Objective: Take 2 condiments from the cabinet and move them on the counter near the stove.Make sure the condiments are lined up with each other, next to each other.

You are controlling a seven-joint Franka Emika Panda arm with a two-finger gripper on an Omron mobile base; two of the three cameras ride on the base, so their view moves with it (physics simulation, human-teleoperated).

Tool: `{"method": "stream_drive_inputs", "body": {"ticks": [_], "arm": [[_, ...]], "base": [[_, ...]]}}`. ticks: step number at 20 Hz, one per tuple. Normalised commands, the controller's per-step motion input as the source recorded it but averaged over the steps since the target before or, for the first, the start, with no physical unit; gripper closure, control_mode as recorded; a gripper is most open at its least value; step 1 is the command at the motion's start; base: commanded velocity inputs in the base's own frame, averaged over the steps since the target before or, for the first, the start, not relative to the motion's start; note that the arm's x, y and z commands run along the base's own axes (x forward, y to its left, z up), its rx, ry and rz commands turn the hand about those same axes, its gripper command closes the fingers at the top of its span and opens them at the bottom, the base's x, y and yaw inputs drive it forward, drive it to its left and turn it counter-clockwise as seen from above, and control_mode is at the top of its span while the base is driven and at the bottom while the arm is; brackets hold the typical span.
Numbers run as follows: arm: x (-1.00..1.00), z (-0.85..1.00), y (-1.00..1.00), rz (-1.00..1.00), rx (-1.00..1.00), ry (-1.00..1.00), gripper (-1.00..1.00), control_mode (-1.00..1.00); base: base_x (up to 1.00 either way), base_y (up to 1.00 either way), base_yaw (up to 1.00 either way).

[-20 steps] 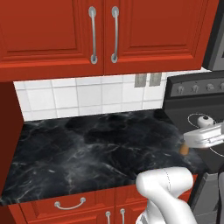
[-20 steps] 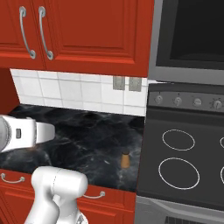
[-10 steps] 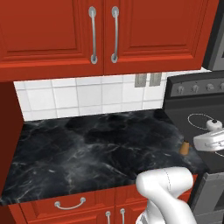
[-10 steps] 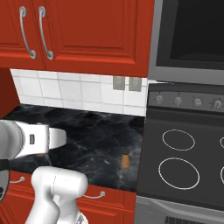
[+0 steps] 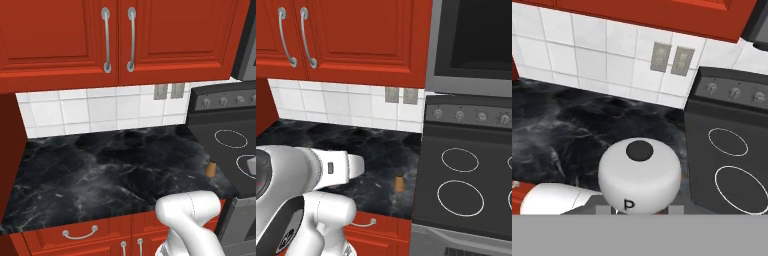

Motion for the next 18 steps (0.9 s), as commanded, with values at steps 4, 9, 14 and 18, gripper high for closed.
{"method": "stream_drive_inputs", "body": {"ticks": [4,9,14,18], "arm": [[0.02,-0.29,-0.67,0.06,0.01,-0.06,1.0,-1.0],[0.03,-0.27,-0.51,0.13,0.04,-0.06,1.0,-1.0],[0.02,-0.27,-0.13,0.17,0.08,-0.13,1.0,-1.0],[0.07,-0.32,-0.16,0.12,0.04,-0.09,1.0,-1.0]], "base": [[0.0,0.0,0.0],[0.0,0.0,0.0],[0.0,0.0,0.0],[0.0,0.0,0.0]]}}
